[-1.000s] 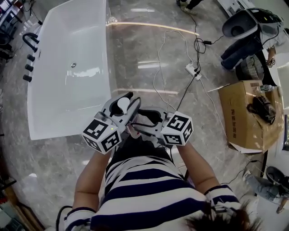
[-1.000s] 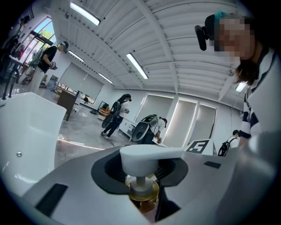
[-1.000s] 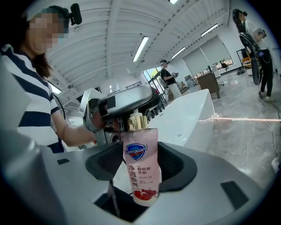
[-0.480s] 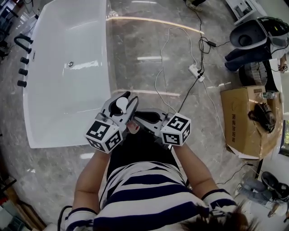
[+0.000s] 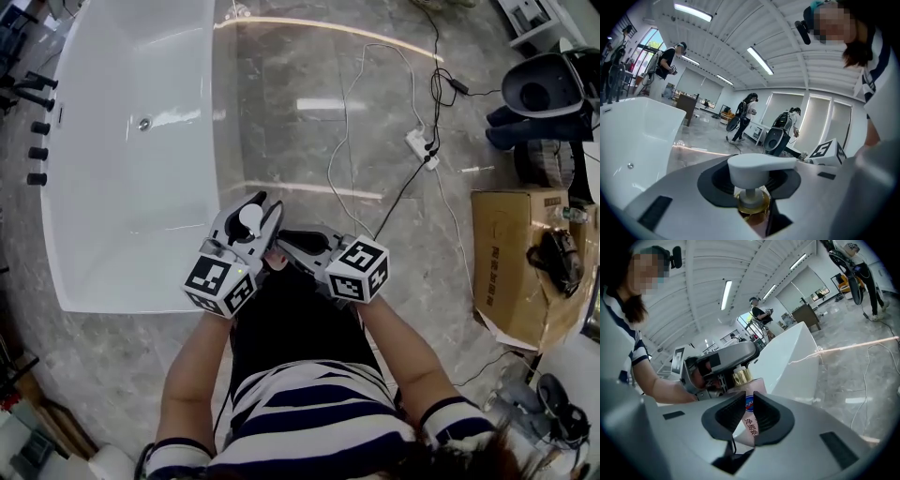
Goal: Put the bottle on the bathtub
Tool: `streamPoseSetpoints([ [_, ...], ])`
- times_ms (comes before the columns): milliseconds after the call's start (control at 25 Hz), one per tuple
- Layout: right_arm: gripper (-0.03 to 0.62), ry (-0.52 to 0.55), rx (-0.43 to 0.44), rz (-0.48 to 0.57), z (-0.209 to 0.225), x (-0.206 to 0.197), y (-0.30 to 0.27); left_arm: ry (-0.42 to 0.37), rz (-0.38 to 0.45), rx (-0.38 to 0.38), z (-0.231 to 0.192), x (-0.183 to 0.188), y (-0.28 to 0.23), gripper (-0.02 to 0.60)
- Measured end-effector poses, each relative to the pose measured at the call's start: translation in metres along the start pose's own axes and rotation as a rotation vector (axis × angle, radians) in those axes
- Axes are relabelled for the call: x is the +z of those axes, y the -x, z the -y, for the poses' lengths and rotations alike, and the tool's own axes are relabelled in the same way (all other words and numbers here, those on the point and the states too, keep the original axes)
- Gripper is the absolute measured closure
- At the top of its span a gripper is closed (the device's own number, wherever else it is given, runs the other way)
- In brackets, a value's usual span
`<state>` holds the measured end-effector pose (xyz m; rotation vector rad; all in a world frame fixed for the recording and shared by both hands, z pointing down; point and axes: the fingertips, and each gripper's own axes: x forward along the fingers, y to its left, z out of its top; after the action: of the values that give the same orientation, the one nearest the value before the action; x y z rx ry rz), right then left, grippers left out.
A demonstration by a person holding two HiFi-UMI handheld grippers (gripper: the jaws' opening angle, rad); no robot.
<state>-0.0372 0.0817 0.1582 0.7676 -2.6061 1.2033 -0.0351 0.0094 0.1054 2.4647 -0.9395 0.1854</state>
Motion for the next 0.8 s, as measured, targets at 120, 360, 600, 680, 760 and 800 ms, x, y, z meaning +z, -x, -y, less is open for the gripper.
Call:
streamPoseSetpoints([
  [120, 0.530, -0.015, 0.001, -0.042, 0.030, -0.010, -0.007, -0.020, -0.016, -0.011, -0.010, -0.020, -0.023, 0.448],
  [360, 0.540, -0.044, -0.008, -0.132, 0.085, -0.045, -0.028, -0.014, -0.051, 0.020, -0.040, -0.074, -0.057, 0.448],
  [600, 0.546, -0.039, -0.002, -0.217, 0.133, -0.085, -0.053, 0.006, -0.098, 0.074, -0.072, -0.133, -0.082, 0.448],
  [680, 0.550, -0.035, -0.016, -0.248, 0.146, -0.102, -0.063, -0.005, -0.116, 0.097, -0.082, -0.155, -0.087, 0.448],
  [760, 0.555, -0.043, -0.039, -0.272, 0.160, -0.117, -0.075, -0.020, -0.136, 0.124, -0.094, -0.175, -0.092, 0.448],
  [800, 0.557, -0.056, -0.050, -0.279, 0.168, -0.124, -0.081, -0.023, -0.145, 0.138, -0.101, -0.185, -0.095, 0.448],
])
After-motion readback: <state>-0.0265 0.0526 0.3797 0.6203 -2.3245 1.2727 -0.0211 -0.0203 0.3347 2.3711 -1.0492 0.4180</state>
